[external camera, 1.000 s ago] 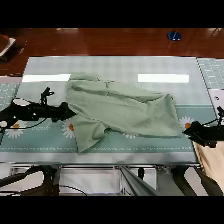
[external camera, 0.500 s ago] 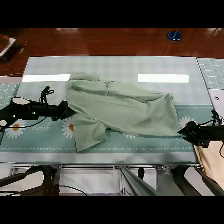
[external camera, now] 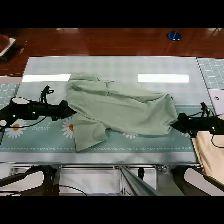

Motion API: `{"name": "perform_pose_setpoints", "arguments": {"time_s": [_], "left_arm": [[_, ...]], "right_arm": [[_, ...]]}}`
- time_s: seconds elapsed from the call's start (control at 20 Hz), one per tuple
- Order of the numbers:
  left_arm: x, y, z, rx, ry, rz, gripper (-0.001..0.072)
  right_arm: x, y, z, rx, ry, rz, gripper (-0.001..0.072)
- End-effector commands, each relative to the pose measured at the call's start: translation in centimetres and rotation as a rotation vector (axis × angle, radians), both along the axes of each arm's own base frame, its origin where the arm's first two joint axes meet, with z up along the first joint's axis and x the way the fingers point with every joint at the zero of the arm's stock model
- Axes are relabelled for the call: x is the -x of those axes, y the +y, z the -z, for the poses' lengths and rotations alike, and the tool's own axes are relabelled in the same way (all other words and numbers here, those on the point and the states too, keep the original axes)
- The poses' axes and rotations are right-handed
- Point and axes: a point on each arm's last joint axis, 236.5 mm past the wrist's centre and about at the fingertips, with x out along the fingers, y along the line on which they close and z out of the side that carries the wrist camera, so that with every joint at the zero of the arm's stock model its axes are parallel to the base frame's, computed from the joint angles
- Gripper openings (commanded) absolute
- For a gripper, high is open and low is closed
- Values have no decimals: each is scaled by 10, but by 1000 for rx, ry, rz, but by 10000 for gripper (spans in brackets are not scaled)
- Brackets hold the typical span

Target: Fold the shirts.

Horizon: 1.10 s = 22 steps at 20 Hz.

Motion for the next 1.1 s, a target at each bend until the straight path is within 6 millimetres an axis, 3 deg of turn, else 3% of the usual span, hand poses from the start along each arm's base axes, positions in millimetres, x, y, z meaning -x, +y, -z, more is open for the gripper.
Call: {"name": "perform_pose_setpoints", "arguments": {"time_s": [0.0, 0.05, 0.15, 0.3, 0.35, 0.45, 0.5, 0.6, 0.7, 0.8, 0.95, 1.05], "left_arm": [[-17, 0, -21, 8, -65, 9, 19], [-30, -2, -43, 22, -121, 6, 19], [-67, -4, -115, 53, -315, -11, 19], [-101, 0, -266, 54, -694, -25, 19], [-100, 4, -315, 31, -812, -24, 19], [-83, 15, -412, -28, -1045, -36, 19], [-67, 22, -457, -67, -1157, -51, 19], [-26, 34, -528, -148, -1333, -95, 19], [16, 48, -572, -282, -1446, -160, 19], [61, 50, -597, -425, -1526, -202, 19], [122, 39, -608, -637, -1604, -218, 19], [153, 46, -606, -755, -1597, -264, 19]], "right_arm": [[-53, 25, -45, -15, -150, -112, 24], [-71, 29, -73, -6, -210, -175, 24], [-106, 35, -141, 35, -358, -264, 24], [-146, 34, -289, 170, -691, -290, 23], [-147, 33, -339, 220, -797, -289, 23], [-125, 30, -437, 363, -995, -282, 23], [-106, 31, -476, 427, -1077, -279, 23], [-57, 36, -542, 549, -1230, -255, 23], [-3, 41, -586, 653, -1343, -214, 23], [46, 49, -607, 723, -1421, -187, 23], [103, 42, -609, 839, -1417, -126, 23], [124, 35, -595, 876, -1351, -102, 23]]}}
